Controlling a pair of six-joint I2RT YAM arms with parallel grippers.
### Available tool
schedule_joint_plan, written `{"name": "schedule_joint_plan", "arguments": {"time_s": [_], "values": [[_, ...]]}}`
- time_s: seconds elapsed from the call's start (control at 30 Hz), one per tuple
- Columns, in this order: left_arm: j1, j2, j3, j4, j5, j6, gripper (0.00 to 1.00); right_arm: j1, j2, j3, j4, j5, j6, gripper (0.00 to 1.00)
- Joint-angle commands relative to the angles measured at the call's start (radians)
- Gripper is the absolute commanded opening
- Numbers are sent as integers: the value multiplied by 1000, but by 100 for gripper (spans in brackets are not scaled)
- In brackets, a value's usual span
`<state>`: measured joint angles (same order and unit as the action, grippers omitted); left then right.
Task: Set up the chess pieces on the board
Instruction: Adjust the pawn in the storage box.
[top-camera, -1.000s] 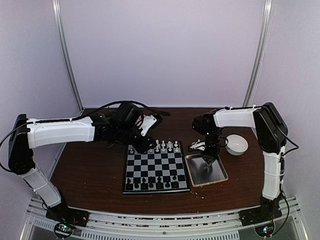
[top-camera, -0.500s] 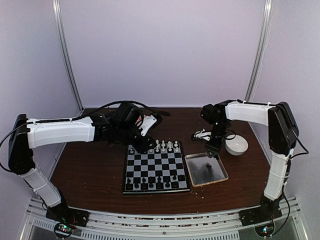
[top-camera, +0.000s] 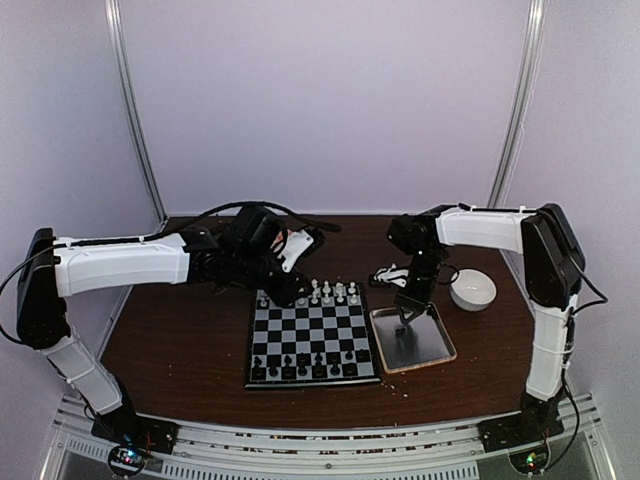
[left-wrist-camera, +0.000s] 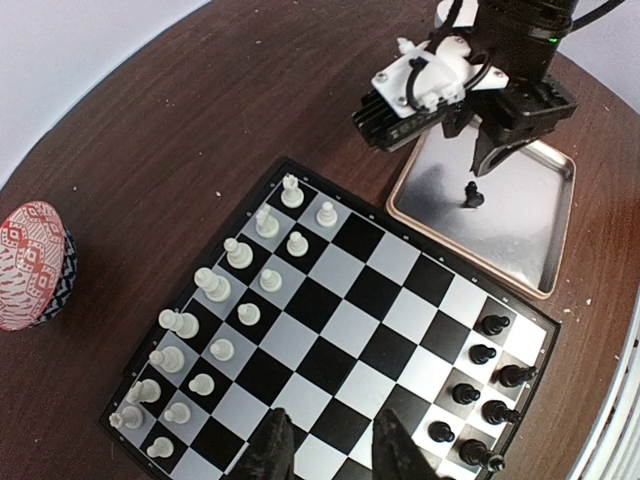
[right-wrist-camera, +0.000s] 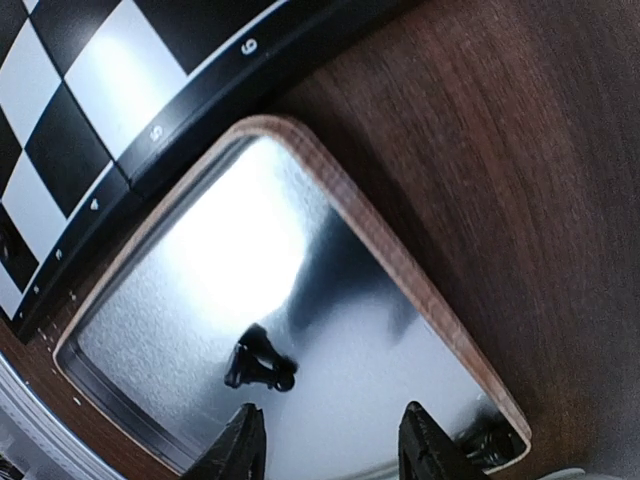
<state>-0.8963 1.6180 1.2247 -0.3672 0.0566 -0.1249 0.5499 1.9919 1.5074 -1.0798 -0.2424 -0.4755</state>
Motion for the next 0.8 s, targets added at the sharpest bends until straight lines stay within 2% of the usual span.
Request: {"name": "schedule_joint_plan", "arguments": {"time_s": [0.0,0.33,0.53,0.77], "values": [[5,6,14,30,10,-5,28,23,64,66,-12,-30,44,47],[5,5,-13,46,7,-16,28,31,131,117,-48,-28,-17,39],[5,16,-8,49,13,-16,28,31,162,140,-44,5,24,29],[5,16,-7,46,12,-14,28,30,174,133,-38,28,56,26]]}}
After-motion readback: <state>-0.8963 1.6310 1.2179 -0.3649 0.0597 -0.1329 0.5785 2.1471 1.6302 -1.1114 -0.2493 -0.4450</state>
